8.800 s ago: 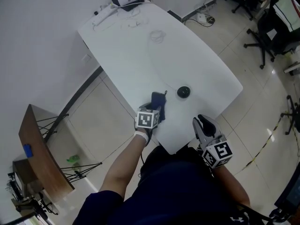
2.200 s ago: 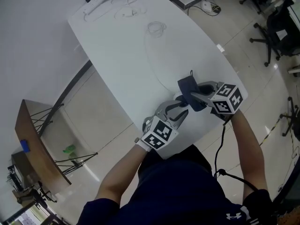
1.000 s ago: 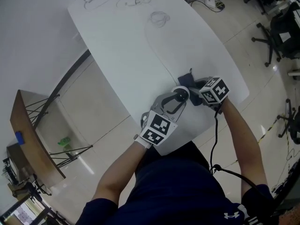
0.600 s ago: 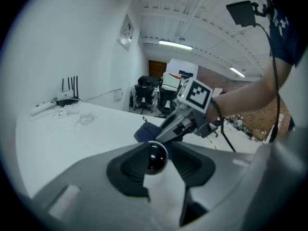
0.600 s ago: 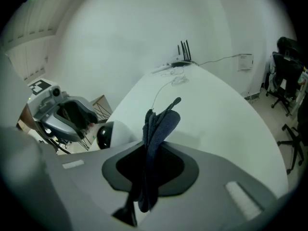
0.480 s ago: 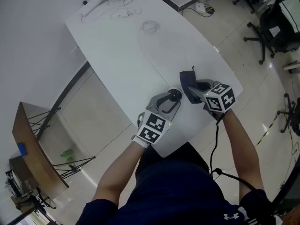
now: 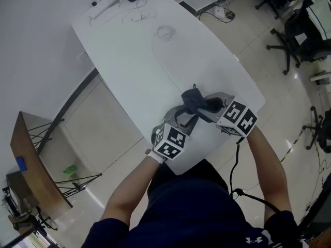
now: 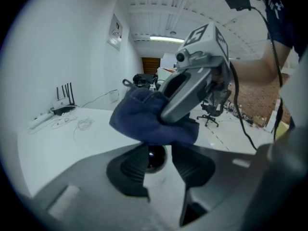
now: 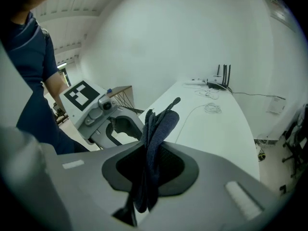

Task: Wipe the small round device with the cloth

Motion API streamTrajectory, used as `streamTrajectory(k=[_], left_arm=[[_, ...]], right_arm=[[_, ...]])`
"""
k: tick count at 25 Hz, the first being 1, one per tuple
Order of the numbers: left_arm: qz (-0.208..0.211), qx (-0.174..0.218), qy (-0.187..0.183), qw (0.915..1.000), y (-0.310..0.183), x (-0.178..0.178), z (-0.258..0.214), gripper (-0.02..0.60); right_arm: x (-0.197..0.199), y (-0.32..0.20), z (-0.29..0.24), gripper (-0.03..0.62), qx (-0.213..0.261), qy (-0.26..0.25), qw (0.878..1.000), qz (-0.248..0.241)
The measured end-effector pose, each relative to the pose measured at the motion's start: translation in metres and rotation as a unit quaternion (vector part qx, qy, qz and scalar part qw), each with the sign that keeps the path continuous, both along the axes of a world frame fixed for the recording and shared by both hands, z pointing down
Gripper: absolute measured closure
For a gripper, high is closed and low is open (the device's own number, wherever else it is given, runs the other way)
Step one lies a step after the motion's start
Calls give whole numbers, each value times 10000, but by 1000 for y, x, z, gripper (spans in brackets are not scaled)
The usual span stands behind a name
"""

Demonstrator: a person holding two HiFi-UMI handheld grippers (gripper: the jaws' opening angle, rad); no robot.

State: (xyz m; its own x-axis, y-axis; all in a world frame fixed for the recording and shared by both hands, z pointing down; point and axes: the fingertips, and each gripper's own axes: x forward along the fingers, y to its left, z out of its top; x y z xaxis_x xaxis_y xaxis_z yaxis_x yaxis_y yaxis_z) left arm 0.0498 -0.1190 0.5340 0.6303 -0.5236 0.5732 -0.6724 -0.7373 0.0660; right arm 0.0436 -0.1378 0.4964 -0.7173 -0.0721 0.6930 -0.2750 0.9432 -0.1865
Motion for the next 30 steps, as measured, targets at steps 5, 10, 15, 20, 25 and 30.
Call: streamTrajectory(k=[5, 10, 15, 20, 25, 30], left_arm=[[-61, 64, 51, 9999, 2, 3, -1, 430], [-79, 24, 141, 9999, 4, 5, -2, 430], [-85, 45, 157, 9998, 4, 7, -2, 430], [-161, 84, 174, 9997, 4, 9, -3, 430], [-298, 94, 245, 9992, 2, 6, -2, 440], [-366, 121, 246, 9990, 1, 6, -2, 448]], right_arm=[[-7, -16, 14, 530, 314, 551, 9976, -264], [-10, -31, 26, 530, 590, 1014, 9891, -886], [-13, -37, 36, 530, 186, 1001, 9881, -1155], [-11, -45, 49, 530, 174, 1202, 9810, -1513], [-11, -48, 79, 530, 87, 1366, 9705, -1984], [-6, -48, 122, 531, -250, 1592, 9638, -2122]])
